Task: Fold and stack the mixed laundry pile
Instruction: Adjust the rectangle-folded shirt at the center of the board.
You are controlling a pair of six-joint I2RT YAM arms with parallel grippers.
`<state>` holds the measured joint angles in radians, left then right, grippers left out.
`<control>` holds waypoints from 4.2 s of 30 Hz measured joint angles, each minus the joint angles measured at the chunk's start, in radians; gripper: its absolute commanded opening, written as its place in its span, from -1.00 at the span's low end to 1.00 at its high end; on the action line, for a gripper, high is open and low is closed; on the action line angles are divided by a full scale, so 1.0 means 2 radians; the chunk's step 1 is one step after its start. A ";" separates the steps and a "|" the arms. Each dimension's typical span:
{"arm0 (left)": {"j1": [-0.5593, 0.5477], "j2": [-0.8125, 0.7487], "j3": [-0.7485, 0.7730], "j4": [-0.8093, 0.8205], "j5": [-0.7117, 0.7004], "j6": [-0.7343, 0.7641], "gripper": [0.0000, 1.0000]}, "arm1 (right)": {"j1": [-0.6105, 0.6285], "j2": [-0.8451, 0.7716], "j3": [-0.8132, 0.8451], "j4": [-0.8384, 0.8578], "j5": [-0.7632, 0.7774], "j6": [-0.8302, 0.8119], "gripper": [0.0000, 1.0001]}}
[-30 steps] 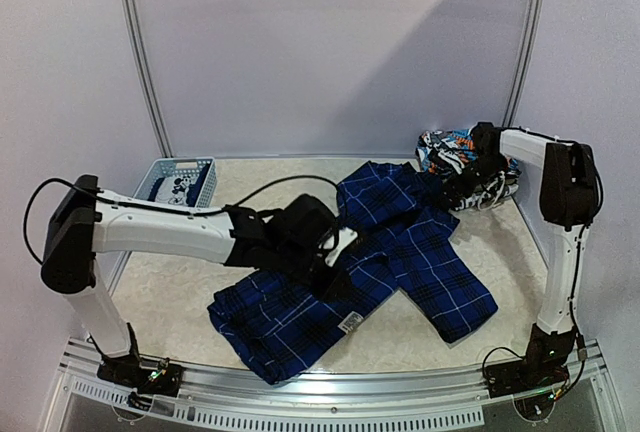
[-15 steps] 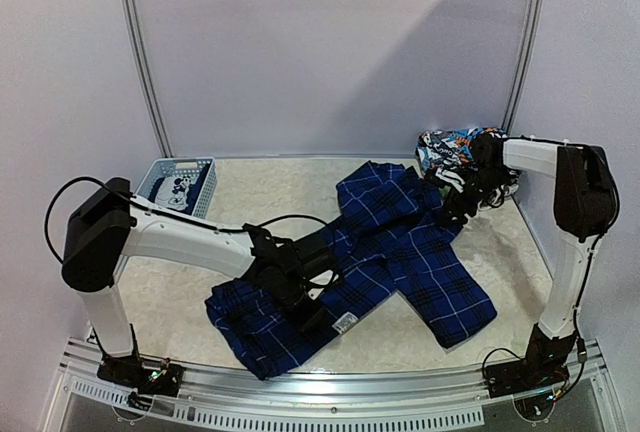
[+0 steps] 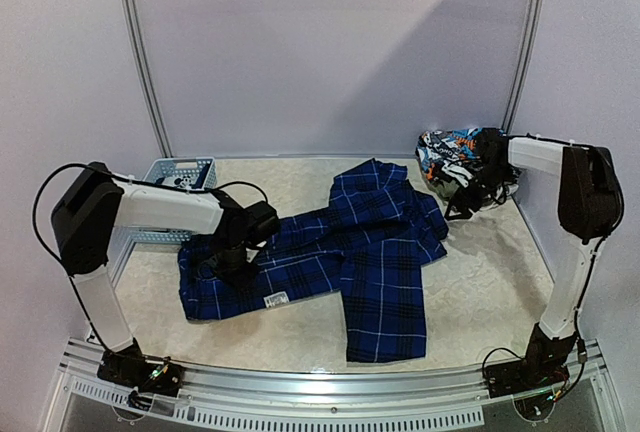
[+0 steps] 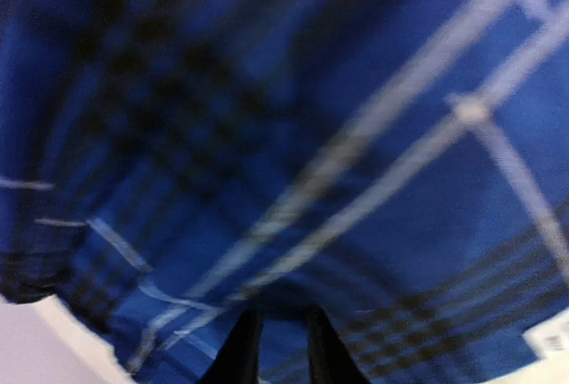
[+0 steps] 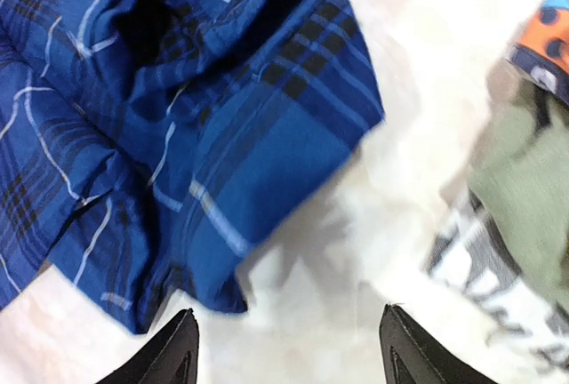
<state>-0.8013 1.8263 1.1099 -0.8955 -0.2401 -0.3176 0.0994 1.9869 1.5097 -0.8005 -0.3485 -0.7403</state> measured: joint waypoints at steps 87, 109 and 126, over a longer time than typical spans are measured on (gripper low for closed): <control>0.017 0.281 0.288 0.461 0.245 -0.276 -0.10 | -0.009 0.170 0.151 -0.124 -0.209 0.211 0.30; 0.022 0.307 0.292 0.597 0.295 -0.332 -0.59 | 0.020 0.245 0.264 -0.116 -0.275 0.237 0.26; 0.022 0.307 0.292 0.617 0.299 -0.341 -0.61 | 0.021 0.268 0.280 -0.111 -0.279 0.273 -0.31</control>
<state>-0.7578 2.4413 1.6936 0.3389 0.3588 -1.0000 0.1413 2.5237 2.0693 -1.0218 -0.9062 -0.1936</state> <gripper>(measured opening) 0.199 0.443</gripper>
